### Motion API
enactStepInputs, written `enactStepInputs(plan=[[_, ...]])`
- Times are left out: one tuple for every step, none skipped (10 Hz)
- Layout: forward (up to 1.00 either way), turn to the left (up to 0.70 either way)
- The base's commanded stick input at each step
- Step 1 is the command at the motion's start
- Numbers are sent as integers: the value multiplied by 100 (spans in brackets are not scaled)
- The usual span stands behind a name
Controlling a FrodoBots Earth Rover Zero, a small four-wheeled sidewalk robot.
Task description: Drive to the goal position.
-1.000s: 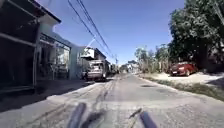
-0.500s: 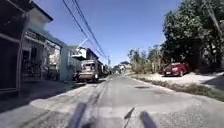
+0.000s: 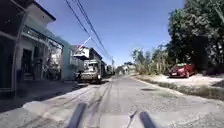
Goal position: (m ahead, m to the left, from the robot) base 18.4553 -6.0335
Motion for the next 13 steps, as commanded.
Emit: enactStepInputs(plan=[[50, 0], [50, 0], [50, 0], [50, 0], [50, 0], [50, 0], [50, 0], [50, 0], [50, 0], [50, 0], [50, 0], [50, 0], [50, 0]])
